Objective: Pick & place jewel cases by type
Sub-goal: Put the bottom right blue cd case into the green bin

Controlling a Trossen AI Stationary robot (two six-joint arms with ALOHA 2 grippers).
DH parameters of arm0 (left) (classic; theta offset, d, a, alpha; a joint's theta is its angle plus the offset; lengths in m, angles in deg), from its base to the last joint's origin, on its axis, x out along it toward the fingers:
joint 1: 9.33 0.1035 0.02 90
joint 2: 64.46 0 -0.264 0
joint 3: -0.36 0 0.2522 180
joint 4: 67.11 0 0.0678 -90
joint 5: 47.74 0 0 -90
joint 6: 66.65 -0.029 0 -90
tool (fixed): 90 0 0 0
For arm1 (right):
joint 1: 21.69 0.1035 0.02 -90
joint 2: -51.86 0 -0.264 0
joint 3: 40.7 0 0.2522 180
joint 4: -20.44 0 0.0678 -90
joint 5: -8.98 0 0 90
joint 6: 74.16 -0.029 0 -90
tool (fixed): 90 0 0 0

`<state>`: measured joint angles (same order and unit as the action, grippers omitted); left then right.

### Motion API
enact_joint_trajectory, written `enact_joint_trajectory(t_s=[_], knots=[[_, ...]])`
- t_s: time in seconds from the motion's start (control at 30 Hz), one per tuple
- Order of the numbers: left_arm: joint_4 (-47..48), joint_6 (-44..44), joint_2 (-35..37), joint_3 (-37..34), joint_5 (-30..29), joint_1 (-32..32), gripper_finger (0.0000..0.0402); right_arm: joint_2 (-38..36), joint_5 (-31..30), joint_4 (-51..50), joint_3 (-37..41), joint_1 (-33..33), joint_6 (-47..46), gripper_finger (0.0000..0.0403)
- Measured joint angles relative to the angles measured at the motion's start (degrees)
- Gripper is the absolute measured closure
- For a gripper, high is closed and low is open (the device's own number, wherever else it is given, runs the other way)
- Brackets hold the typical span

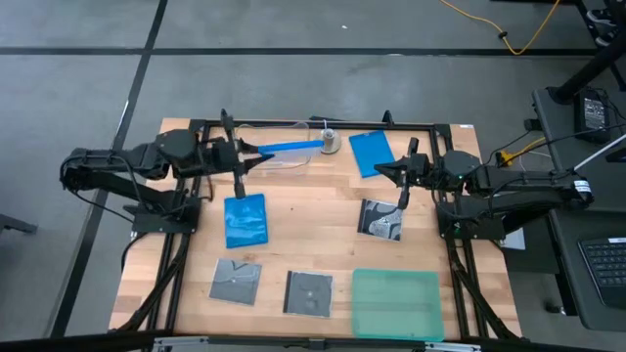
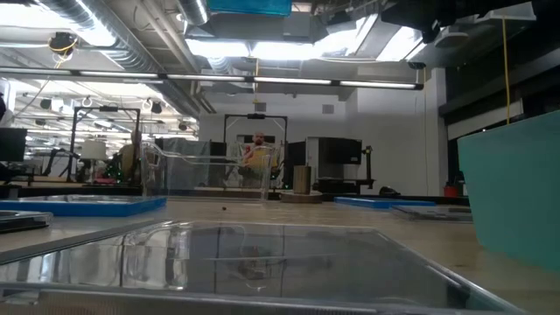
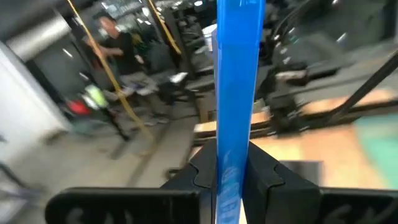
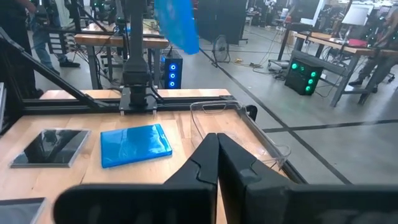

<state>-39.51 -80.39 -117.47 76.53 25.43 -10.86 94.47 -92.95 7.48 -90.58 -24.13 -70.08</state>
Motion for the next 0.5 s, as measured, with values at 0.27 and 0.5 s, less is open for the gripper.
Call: enact_joint_trajectory(t_s=[0.27, 0.5], knots=[[0.22, 22.65, 0.0, 0.0, 5.74, 1.58, 0.0371, 0.0, 0.65, -0.02, 0.0, -0.02, 2.38, 0.0397], [0.21, 44.6, 0.0, 0.0, 13.65, 4.64, 0.0371, 0.0, 2.76, -0.04, 0.02, -0.02, 3.94, 0.0397]])
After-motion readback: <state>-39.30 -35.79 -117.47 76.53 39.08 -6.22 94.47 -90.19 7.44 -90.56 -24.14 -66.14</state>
